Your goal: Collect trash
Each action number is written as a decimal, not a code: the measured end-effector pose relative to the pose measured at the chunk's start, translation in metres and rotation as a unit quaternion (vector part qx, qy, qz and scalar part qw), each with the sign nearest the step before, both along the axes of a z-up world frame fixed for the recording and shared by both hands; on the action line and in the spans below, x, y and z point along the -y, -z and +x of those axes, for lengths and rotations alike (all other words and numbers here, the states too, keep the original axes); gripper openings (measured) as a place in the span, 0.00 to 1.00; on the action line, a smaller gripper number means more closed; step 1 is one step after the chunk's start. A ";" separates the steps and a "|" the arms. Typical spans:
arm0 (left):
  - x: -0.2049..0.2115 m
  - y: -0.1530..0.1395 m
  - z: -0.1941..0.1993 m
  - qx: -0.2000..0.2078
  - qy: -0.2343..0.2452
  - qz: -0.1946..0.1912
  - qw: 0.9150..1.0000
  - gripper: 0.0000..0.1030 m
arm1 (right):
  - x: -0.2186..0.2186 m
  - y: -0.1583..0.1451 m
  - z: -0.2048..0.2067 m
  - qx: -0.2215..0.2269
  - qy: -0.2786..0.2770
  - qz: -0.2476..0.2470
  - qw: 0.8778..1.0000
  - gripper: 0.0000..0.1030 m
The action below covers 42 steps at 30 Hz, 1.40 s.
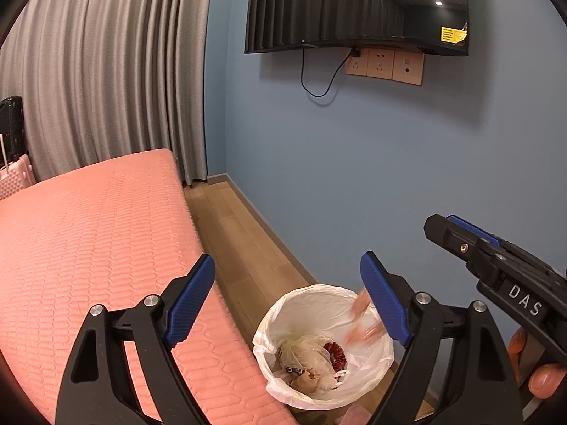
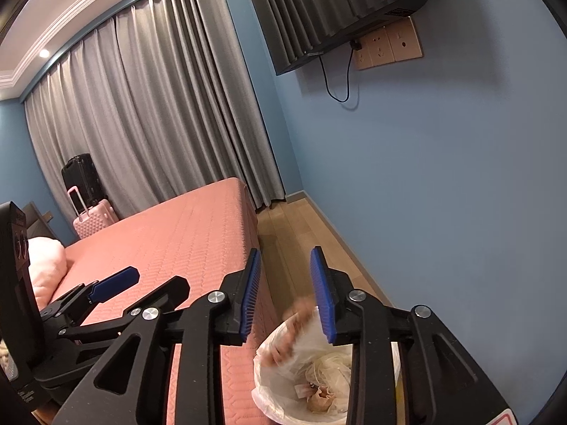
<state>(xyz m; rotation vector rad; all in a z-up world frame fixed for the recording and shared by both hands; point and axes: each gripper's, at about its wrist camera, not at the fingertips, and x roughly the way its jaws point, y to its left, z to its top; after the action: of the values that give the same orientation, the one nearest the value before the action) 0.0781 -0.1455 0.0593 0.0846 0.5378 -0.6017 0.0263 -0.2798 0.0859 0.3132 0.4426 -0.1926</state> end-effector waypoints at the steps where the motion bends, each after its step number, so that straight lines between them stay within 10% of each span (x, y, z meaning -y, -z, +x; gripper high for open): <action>1: -0.001 0.000 0.001 -0.001 -0.002 -0.001 1.000 0.78 | 0.000 0.000 0.002 -0.002 -0.001 0.001 1.000 0.29; 14: -0.033 0.001 -0.003 0.004 -0.039 -0.002 0.999 0.88 | -0.030 0.000 -0.006 -0.029 -0.020 -0.018 0.999 0.35; 42: -0.091 0.051 -0.045 -0.027 -0.121 0.061 0.990 0.91 | -0.083 0.066 -0.051 -0.128 -0.016 -0.048 0.990 0.82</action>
<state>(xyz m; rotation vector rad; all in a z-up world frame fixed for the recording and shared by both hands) 0.0333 -0.0546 0.0082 0.1172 0.6262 -0.3342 -0.0249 -0.1965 0.0202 0.1878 0.6898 -0.2233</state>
